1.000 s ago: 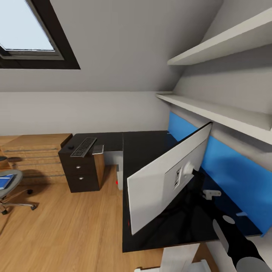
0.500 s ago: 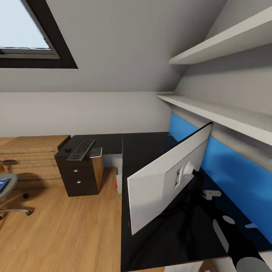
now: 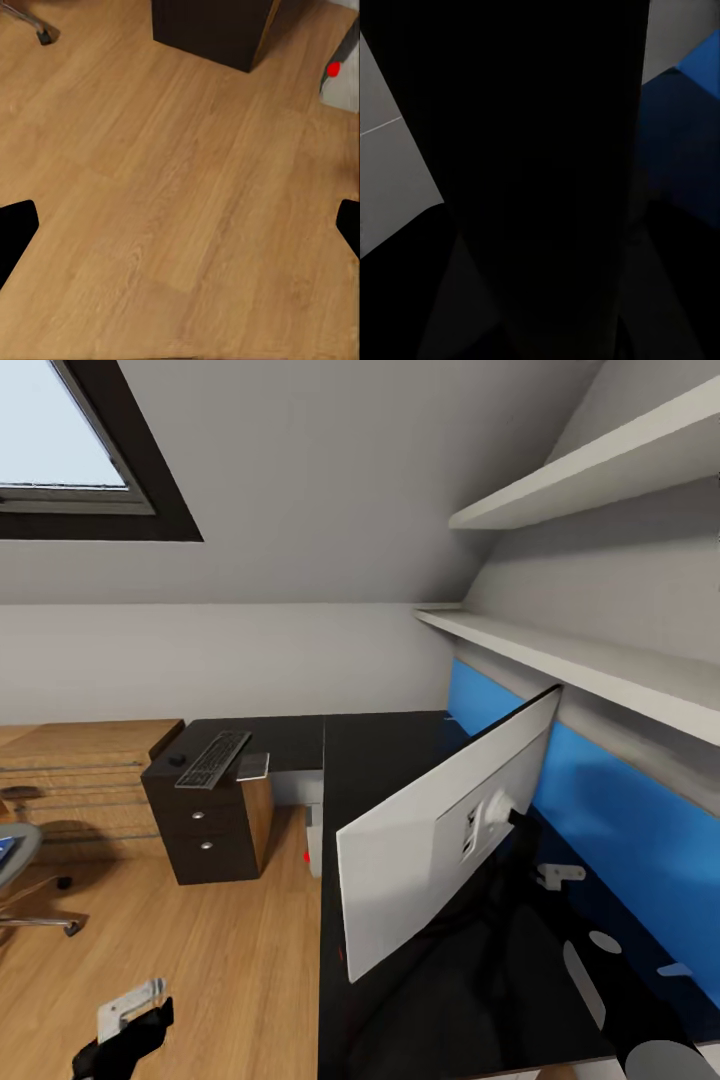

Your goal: In the bedroom, organize the workspace by keeping the computer under the desk, ensuring the monitor is on the desk, placing the keyboard on the desk next to the monitor, placing the mouse on the desk next to the keyboard, moving the folder from the swivel chair onto the desk next to the mouse, stacking the notebook on top of the folder with the pen on top of the notebook, and positioning the swivel chair next to the desk.

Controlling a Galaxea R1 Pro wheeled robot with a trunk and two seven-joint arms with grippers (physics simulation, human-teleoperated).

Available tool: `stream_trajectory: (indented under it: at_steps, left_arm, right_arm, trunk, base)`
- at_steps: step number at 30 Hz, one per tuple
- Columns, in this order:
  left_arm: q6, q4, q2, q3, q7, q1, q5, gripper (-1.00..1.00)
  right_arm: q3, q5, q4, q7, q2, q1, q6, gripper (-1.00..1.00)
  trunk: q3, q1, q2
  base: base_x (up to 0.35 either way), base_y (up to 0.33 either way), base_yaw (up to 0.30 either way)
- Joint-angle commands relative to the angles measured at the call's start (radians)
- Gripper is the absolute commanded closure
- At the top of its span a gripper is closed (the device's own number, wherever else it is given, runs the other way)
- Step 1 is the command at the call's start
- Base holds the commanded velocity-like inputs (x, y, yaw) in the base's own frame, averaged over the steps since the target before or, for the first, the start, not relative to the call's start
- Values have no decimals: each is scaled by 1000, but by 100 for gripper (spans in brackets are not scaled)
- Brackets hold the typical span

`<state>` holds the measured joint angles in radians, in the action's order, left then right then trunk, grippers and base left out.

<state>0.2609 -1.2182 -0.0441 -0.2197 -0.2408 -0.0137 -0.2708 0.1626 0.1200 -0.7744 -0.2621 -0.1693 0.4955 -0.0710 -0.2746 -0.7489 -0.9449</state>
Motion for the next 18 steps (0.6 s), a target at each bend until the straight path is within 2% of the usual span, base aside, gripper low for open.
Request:
stream_trajectory:
  at_steps: [1, 2, 4, 5, 6, 7, 10, 13, 18]
  left_arm:
    - [54, -51, 0, -2, -6, 0, -16, -100]
    - [136, -130, -1, -6, -7, 0, -29, -100]
    - [253, -243, -1, -28, -9, -1, -83, -100]
    - [271, -259, -1, -36, -9, -1, -101, -100]
    - [296, -282, 1, -48, -10, -2, -139, -100]
    - [318, -300, 2, -61, -10, -3, -197, -100]
    - [331, -298, 3, -74, -9, -4, -258, -100]
    - [336, -305, 5, -81, -8, -4, -279, -100]
    - [338, -308, 3, -84, -8, -3, -283, -100]
  right_arm:
    - [4, 15, -1, -9, 1, 1, -1, 100]
    - [5, 15, -1, -9, 1, 1, -1, 100]
    - [5, 15, 0, -9, 1, 1, -1, 100]
    - [5, 15, 0, -9, 1, 1, -1, 100]
    - [6, 15, 0, -9, 0, 1, -1, 100]
    - [6, 15, 0, -9, 0, 1, -1, 100]
    - [7, 16, -1, -9, 0, 1, -2, 100]
    - [7, 16, -3, -10, -1, 1, -3, 100]
    - [6, 16, -3, -13, -1, 1, -3, 100]
  trunk:
    - [-1, 0, -1]
    - [-1, 0, -1]
    - [-1, 0, -1]
    - [-1, 0, -1]
    - [-1, 0, -1]
    - [-1, 0, -1]
    - [-1, 0, -1]
    - [-1, 0, -1]
    - [-1, 0, -1]
  base:
    - [0, 0, 0]
    - [0, 0, 0]
    - [0, 0, 0]
    - [0, 0, 0]
    - [0, 0, 0]
    - [0, 0, 0]
    - [0, 0, 0]
    - [0, 0, 0]
    - [0, 0, 0]
